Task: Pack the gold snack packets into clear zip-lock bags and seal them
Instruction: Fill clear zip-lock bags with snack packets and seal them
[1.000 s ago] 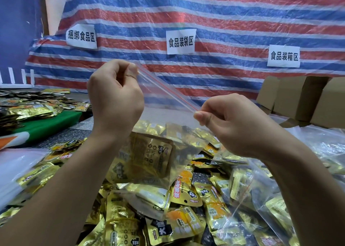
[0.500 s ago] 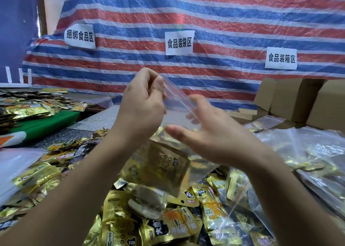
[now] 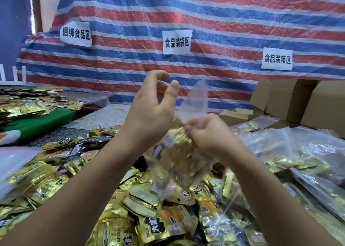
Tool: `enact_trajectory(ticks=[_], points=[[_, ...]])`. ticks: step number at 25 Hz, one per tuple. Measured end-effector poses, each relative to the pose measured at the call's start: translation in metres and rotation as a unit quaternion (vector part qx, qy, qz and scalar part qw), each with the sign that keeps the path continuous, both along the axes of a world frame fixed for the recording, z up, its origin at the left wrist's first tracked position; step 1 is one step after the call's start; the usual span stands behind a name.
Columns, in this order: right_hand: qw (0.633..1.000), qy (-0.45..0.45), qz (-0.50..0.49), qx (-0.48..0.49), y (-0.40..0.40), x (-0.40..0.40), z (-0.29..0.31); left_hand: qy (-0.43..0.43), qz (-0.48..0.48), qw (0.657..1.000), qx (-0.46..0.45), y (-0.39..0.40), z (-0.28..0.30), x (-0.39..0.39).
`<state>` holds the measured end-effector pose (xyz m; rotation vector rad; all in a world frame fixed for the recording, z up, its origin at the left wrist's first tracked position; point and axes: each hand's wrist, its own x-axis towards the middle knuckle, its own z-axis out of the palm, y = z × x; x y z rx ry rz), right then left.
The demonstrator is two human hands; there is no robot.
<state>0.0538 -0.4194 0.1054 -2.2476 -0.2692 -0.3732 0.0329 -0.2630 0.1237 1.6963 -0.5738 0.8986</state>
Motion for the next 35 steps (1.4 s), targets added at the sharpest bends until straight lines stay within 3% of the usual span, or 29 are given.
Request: enact_trajectory(ticks=[2,5,6,7,8,10,11,14,18,21,24,29,35], points=[[0.988,-0.102,-0.083,0.078,-0.028,0.014,0.010,0.017,0.017,1.000,-0.012,0.002,0.001,0.000],[0.904,-0.358,-0.219,-0.086,-0.069,0.042,0.018,0.037,0.017,0.999,0.021,0.001,-0.003,0.000],[0.878,-0.388,-0.239,-0.145,-0.079,0.051,0.017,0.044,0.012,0.998,0.032,0.000,-0.004,-0.001],[0.872,-0.366,-0.243,-0.217,-0.088,0.062,0.012,0.051,0.010,0.998,0.040,0.000,-0.005,0.000],[0.875,-0.289,-0.236,-0.310,-0.096,0.074,0.002,0.058,0.009,0.997,0.046,0.001,-0.005,-0.001],[0.868,-0.068,-0.197,-0.452,-0.107,0.087,-0.027,0.070,0.011,0.996,0.052,0.001,-0.005,-0.001],[0.866,0.007,-0.171,-0.470,-0.110,0.090,-0.039,0.075,0.012,0.996,0.056,0.002,-0.006,-0.001],[0.887,0.042,-0.138,-0.439,-0.109,0.091,-0.051,0.081,0.014,0.994,0.078,0.000,-0.007,-0.001],[0.882,0.084,-0.112,-0.450,-0.102,0.084,-0.046,0.092,0.001,0.990,0.102,-0.003,-0.009,-0.001],[0.917,0.086,-0.126,-0.369,-0.095,0.081,-0.042,0.093,0.009,0.989,0.112,-0.004,-0.007,-0.001],[0.941,0.022,-0.158,-0.298,-0.094,0.078,-0.033,0.093,0.012,0.988,0.121,-0.004,-0.008,-0.002],[0.964,-0.080,-0.101,-0.231,-0.066,0.056,-0.020,0.077,0.019,0.988,0.134,-0.005,-0.008,-0.002],[0.945,-0.287,-0.036,-0.150,-0.018,0.016,-0.022,0.027,0.037,0.987,0.156,-0.010,-0.014,0.000]])
